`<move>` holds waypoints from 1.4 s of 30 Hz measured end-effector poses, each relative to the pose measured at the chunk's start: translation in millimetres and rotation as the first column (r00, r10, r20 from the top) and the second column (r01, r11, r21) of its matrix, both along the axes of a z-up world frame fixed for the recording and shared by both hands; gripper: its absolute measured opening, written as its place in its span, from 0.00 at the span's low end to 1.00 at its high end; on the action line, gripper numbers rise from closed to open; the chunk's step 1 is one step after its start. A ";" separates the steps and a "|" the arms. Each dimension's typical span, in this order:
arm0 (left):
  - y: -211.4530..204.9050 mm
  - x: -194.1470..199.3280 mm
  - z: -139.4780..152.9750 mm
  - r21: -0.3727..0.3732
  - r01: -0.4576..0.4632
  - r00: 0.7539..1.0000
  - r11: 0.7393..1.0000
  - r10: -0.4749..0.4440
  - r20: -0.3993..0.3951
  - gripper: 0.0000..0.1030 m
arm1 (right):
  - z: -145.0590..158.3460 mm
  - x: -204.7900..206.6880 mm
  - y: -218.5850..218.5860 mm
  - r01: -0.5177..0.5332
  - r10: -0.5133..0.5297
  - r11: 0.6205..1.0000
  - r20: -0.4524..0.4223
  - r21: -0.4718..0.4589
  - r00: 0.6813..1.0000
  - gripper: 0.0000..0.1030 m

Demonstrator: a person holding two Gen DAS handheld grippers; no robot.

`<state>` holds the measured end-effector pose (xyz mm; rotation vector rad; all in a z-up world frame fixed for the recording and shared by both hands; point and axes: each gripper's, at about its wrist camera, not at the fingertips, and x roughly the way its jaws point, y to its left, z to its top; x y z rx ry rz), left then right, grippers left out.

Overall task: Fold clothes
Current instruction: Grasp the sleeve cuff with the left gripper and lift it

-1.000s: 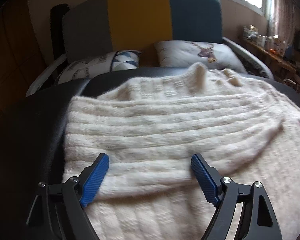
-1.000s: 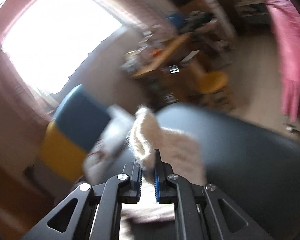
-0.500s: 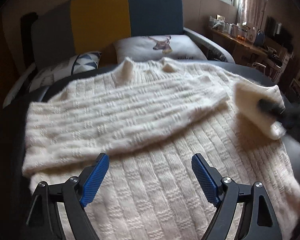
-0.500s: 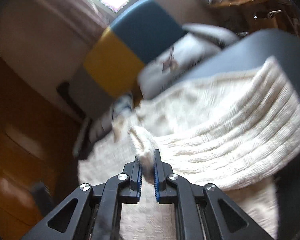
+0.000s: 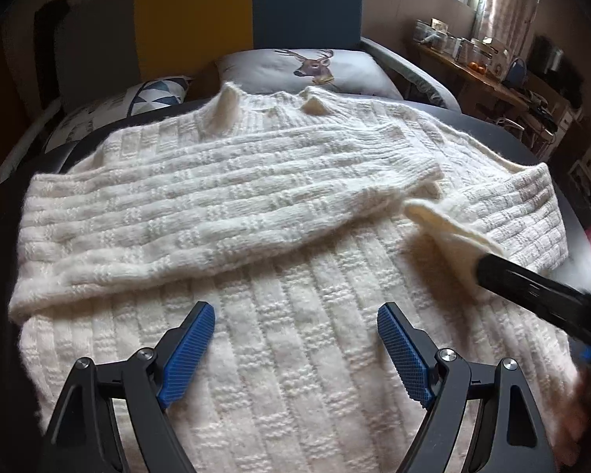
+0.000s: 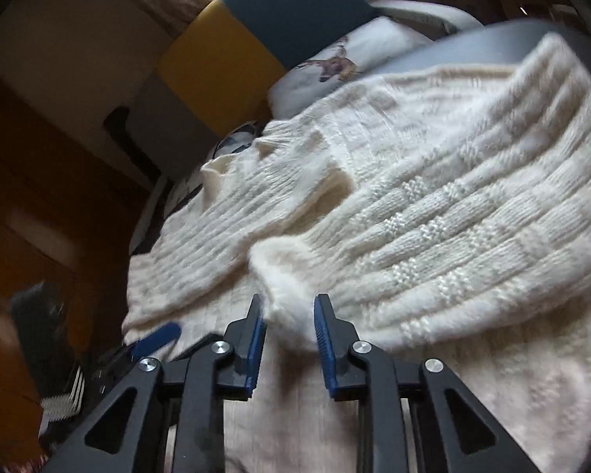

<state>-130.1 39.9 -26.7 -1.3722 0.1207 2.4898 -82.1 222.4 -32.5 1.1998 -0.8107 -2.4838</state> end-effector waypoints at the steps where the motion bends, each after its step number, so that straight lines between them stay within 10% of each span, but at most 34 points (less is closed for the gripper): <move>1: 1.8 0.0 0.1 0.001 0.005 1.000 1.000 -0.005 0.001 0.83 | 5.7 7.0 1.1 -0.011 0.011 1.000 -0.017 0.018 1.000 0.24; 10: 16.8 -4.3 -0.2 0.065 0.014 0.999 0.998 -0.016 0.044 0.85 | -5.5 50.9 25.7 0.041 -0.049 0.975 0.031 0.220 0.998 0.17; 22: 28.7 -17.6 3.7 0.254 -0.048 0.990 0.966 0.012 0.141 0.90 | -22.2 64.7 47.1 0.110 -0.110 0.991 -0.010 0.071 0.994 0.11; 28: 17.6 -13.7 6.9 0.426 -0.048 0.984 0.903 -0.030 0.175 0.90 | -23.2 66.4 49.6 0.116 -0.116 0.992 -0.015 0.050 0.993 0.11; 34: 42.6 -19.6 -1.6 0.376 -0.035 0.981 0.926 -0.039 0.188 0.92 | -24.5 66.8 52.3 0.119 -0.119 0.992 -0.017 0.030 0.993 0.11; 35: 47.6 -20.2 -1.2 0.368 -0.027 0.983 0.929 -0.042 0.178 0.88 | -24.6 66.8 52.3 0.120 -0.119 0.992 -0.017 0.030 0.993 0.11; 37: 60.8 -23.9 -3.1 0.328 -0.003 0.979 0.945 -0.065 0.195 0.48 | -24.6 66.8 52.4 0.120 -0.120 0.992 -0.017 0.030 0.993 0.11; 38: 68.0 -26.1 -4.3 0.303 0.012 0.975 0.953 -0.078 0.209 0.08 | -24.7 66.9 52.4 0.120 -0.120 0.992 -0.018 0.029 0.993 0.11; 42: 72.3 -29.9 9.7 0.325 0.040 0.978 0.945 -0.103 0.181 0.08 | -25.0 67.0 52.9 0.121 -0.120 0.992 -0.018 0.023 0.993 0.11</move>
